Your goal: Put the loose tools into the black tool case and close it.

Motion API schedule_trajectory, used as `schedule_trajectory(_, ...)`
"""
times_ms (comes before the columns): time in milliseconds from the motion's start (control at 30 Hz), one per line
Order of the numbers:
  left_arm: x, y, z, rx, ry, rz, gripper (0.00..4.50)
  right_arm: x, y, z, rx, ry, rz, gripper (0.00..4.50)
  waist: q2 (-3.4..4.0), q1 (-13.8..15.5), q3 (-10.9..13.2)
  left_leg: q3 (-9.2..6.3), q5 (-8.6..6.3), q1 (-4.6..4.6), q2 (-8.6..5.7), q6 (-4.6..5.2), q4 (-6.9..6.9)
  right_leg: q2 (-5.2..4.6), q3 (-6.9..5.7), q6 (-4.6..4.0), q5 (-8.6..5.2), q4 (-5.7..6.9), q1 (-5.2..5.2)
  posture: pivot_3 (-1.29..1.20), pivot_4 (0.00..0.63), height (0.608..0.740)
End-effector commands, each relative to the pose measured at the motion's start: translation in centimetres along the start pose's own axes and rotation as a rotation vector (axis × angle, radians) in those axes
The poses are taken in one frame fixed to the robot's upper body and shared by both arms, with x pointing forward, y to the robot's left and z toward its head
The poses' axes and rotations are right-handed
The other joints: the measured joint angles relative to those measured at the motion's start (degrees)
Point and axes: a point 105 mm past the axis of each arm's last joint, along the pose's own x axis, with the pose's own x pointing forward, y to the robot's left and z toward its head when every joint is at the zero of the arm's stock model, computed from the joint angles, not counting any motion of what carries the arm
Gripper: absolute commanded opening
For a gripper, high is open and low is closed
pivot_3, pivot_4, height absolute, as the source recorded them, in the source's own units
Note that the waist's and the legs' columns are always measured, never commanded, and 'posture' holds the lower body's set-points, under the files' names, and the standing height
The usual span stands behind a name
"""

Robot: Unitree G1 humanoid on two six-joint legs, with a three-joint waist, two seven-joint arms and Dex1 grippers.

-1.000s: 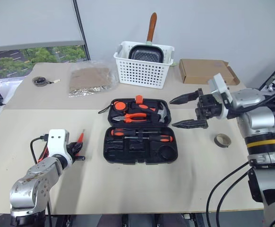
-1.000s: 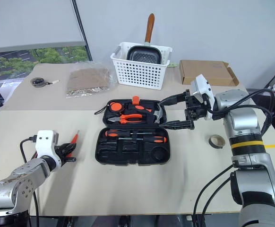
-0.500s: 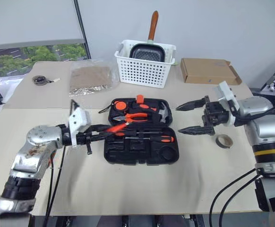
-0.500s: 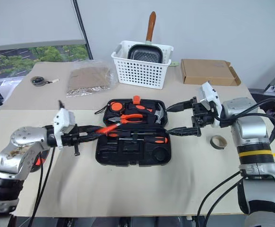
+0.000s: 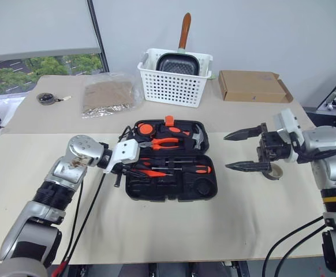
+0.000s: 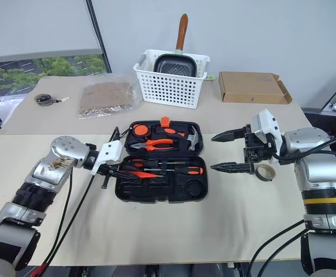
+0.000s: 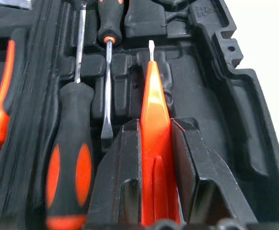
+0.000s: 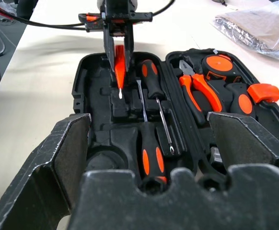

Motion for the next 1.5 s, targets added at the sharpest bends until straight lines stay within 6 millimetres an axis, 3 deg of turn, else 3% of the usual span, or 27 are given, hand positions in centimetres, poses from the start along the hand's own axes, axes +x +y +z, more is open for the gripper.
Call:
schedule_trajectory(33, 0.0, 0.7, 0.8, 0.055, 0.021, 0.02, 0.47, -0.9, -0.1, 1.3, -0.037, -0.019, -0.024, 4.5, 0.0, 0.0, 0.0, -0.01, 0.0, 0.0, 0.0, 0.0, 0.0, 0.0, 0.0, 0.0, 0.0, 0.01, 0.0, 0.0, 0.15, 0.7)
schedule_trajectory(233, 0.9, 1.3, 0.8, 0.067, 0.055, 0.064, 0.47, -1.0, -0.1, 1.1, -0.035, -0.011, -0.032, 4.5, 0.0, 0.0, 0.0, -0.03, 0.0, 0.0, 0.0, 0.01, 0.06, 0.0, 0.01, 0.01, 0.01, 0.05, 0.03, 0.0, 0.15, 0.7)
schedule_trajectory(967, 2.3, -0.1, 0.1, 0.021, 0.106, 0.053, 0.47, -0.7, -0.2, 1.2, -0.051, -0.013, -0.042, 4.5, 0.0, 0.2, 0.0, -0.07, 0.01, 0.05, -0.01, 0.03, 0.12, 0.0, 0.03, 0.02, 0.01, 0.09, 0.1, 0.0, 0.15, 0.7)
schedule_trajectory(1033, 2.2, -0.2, 0.4, 0.017, 0.086, 0.052, 1.47, -0.8, -0.2, 1.2, -0.053, -0.012, -0.044, 4.5, 0.0, 0.2, 0.0, -0.07, 0.01, 0.05, -0.01, 0.03, 0.12, 0.0, 0.03, 0.02, 0.02, 0.09, 0.1, 0.0, 0.15, 0.7)
schedule_trajectory(1067, 2.2, -0.2, 0.5, 0.017, 0.079, 0.051, 1.66, -0.8, -0.2, 1.2, -0.053, -0.011, -0.045, 4.5, 0.0, 0.2, 0.0, -0.07, 0.01, 0.05, -0.01, 0.03, 0.12, 0.0, 0.04, 0.02, 0.02, 0.09, 0.1, 0.0, 0.15, 0.7)
schedule_trajectory(1167, 1.9, 0.6, 1.4, 0.033, 0.038, 0.101, 2.79, -0.8, -0.3, 1.1, -0.054, -0.009, -0.047, 4.5, 0.0, 0.3, 0.0, -0.07, 0.02, 0.05, -0.01, 0.03, 0.13, 0.0, 0.03, 0.02, 0.02, 0.11, 0.1, 0.0, 0.15, 0.7)
schedule_trajectory(1300, 0.8, 0.7, 4.1, -0.006, -0.103, 0.105, 4.26, -0.8, -0.3, 1.1, -0.056, -0.006, -0.047, 4.5, 0.0, 0.4, 0.0, -0.1, 0.04, 0.03, 0.0, 0.04, 0.23, 0.0, 0.03, 0.05, 0.03, 0.13, 0.1, 0.0, 0.15, 0.7)
schedule_trajectory(1500, -1.8, 0.9, 6.8, -0.049, -0.237, 0.106, 4.26, -0.9, -0.3, 1.0, -0.057, 0.001, -0.046, 4.5, 0.0, -0.1, 0.0, -0.11, 0.05, 0.04, 0.01, 0.03, 0.24, 0.02, 0.08, 0.08, 0.05, 0.14, 0.09, 0.0, 0.15, 0.7)
